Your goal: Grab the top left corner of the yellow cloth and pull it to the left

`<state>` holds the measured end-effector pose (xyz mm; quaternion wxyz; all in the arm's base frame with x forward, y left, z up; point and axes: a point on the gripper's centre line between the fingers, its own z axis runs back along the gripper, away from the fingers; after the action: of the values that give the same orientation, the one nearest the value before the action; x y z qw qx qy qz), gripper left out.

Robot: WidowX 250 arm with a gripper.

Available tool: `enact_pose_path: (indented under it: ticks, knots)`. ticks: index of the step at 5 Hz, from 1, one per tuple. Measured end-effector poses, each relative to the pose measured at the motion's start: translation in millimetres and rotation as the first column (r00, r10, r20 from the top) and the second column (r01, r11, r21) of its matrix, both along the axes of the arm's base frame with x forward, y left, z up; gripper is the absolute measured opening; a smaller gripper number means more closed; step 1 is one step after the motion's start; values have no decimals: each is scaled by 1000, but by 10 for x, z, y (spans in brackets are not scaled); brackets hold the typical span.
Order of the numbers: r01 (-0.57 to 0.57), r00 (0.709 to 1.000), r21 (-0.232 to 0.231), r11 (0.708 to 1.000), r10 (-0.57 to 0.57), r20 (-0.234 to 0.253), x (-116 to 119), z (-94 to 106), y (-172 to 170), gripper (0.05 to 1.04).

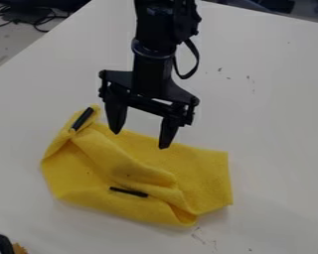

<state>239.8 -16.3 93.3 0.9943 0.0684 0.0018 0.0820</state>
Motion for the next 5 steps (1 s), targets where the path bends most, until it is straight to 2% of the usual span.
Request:
enact_pose_path:
  ticks: [1,2,3,4,5]
  knots:
    - [5,1000,3,1000,-5,-30,-18,-69,4,1001]
    - [16,999,4,1000,-16,-37,77,-168,287,1001]
    - [-3,999,18,1000,4,-45,113,-268,427,1001]
    - [-51,998,17,999,52,-28,186,-384,751,1001]
    - [-44,999,2,999,44,-13,333,-487,1023,1001]
